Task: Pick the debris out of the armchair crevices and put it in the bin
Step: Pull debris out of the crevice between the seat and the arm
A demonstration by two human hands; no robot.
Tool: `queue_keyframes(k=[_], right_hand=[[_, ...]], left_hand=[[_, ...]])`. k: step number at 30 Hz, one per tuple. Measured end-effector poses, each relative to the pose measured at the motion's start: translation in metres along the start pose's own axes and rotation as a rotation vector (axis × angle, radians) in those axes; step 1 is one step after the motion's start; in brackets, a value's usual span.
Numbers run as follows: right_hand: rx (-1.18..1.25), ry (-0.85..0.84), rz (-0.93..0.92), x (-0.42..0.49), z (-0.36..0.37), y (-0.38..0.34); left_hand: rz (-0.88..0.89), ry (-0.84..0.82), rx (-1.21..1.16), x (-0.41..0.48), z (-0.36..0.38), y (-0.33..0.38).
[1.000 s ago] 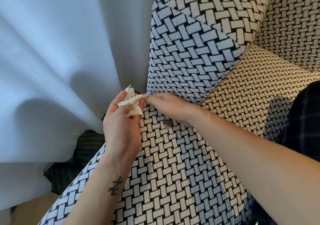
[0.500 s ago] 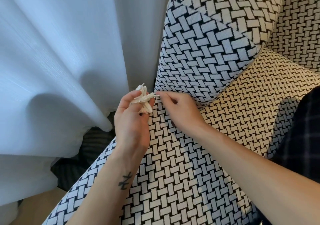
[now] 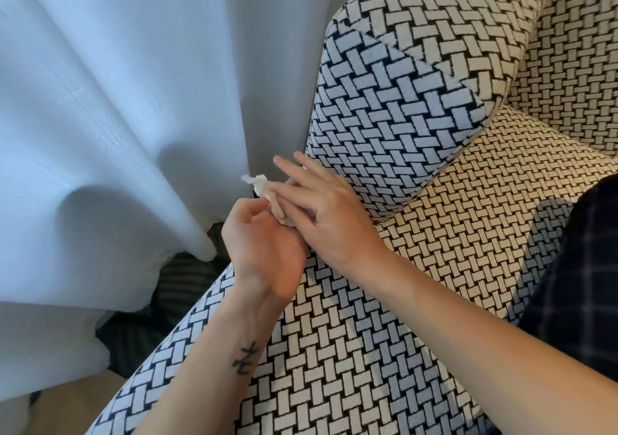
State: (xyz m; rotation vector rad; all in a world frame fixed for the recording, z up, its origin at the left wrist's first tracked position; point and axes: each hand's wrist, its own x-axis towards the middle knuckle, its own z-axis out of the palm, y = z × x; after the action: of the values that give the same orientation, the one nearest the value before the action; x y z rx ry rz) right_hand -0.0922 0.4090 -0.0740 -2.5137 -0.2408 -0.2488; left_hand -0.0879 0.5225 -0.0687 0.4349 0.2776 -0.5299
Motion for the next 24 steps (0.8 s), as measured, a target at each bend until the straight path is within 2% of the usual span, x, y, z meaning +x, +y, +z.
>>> queue_keyframes(k=[3, 9, 15, 21, 24], right_hand=[[-0.021, -0.022, 0.042, -0.004, 0.001, 0.004], [0.227, -0.034, 0.205, -0.007, -0.008, -0.004], [0.314, -0.070, 0.282, -0.017, -0.020, -0.003], [0.383, -0.088, 0.237, -0.034, -0.037, -0.004], [0.469, -0.107, 0.281, -0.044, -0.044, 0.000]], left_hand=[[-0.061, -0.001, -0.064, 0.001, 0.000, 0.000], [0.009, 0.072, 0.296, 0.002, 0.004, -0.006], [0.034, 0.192, 0.333, 0.005, -0.004, -0.007], [0.031, 0.133, 0.365, 0.001, -0.004, -0.006], [0.029, 0.104, 0.379, 0.002, -0.005, -0.009]])
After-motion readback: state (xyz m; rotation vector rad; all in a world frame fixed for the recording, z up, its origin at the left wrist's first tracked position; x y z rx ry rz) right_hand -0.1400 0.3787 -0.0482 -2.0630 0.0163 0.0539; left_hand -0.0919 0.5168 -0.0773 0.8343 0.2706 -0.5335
